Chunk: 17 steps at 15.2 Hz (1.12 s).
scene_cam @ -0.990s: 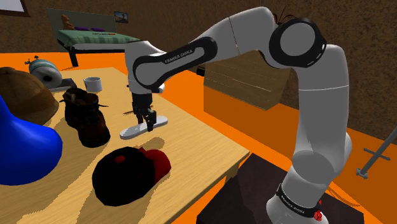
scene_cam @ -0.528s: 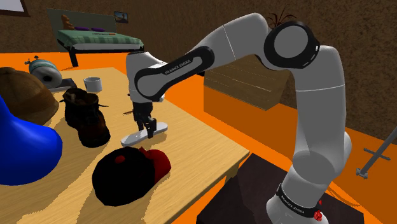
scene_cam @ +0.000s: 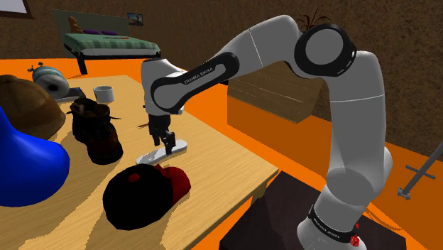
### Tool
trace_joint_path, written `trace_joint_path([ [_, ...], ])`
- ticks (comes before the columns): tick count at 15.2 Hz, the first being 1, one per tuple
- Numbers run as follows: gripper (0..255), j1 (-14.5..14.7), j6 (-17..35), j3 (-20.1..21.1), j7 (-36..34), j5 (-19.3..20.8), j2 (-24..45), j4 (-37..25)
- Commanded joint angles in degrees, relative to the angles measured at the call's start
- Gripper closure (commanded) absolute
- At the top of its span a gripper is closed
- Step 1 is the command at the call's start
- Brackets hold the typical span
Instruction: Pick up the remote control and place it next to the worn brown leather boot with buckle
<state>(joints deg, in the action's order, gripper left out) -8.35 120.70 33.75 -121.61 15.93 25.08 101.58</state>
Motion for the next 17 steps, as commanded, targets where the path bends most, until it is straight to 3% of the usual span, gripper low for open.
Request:
trace_joint_path([
  [1,0,0.00,0.01,0.00,0.00,0.00,-0.01,0.00],
  [5,0,0.00,0.01,0.00,0.00,0.00,0.00,-0.01],
  [9,0,-0.58,-6.01,1.14,1.39,-2.18,-2.92,-3.59],
  [17,0,-0.58,-6.01,1.13,1.40,-2.19,-2.93,-3.59],
])
